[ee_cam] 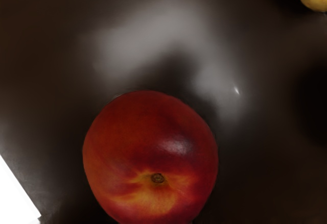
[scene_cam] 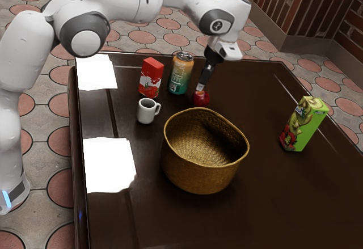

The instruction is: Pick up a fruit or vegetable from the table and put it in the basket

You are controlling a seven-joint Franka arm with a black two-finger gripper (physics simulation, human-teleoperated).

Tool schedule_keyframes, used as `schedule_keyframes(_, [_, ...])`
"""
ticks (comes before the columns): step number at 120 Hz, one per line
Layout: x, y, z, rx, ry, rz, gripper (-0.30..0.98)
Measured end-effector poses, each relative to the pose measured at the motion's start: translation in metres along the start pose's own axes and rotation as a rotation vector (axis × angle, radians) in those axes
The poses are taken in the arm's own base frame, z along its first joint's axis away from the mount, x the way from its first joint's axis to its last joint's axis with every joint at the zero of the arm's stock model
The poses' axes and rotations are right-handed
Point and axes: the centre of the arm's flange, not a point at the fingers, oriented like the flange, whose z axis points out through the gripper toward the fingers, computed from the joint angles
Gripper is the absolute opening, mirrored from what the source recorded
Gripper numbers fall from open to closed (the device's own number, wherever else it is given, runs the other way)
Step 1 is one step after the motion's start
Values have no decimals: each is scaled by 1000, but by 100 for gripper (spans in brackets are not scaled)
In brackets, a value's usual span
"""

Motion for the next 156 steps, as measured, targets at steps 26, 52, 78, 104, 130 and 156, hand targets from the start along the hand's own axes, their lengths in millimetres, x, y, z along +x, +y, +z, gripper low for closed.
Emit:
schedule_keyframes(26, [0,3,21,-26,-22,60,69])
schedule_keyframes(52, [11,1,41,-52,2,98,69])
schedule_keyframes(78, [15,1,51,-61,21,115,69])
schedule_keyframes(104, [16,0,61,-62,24,126,69])
schedule_keyframes(130, [18,-1,68,-61,29,132,65])
schedule_keyframes(156, [13,-9,73,-68,47,114,30])
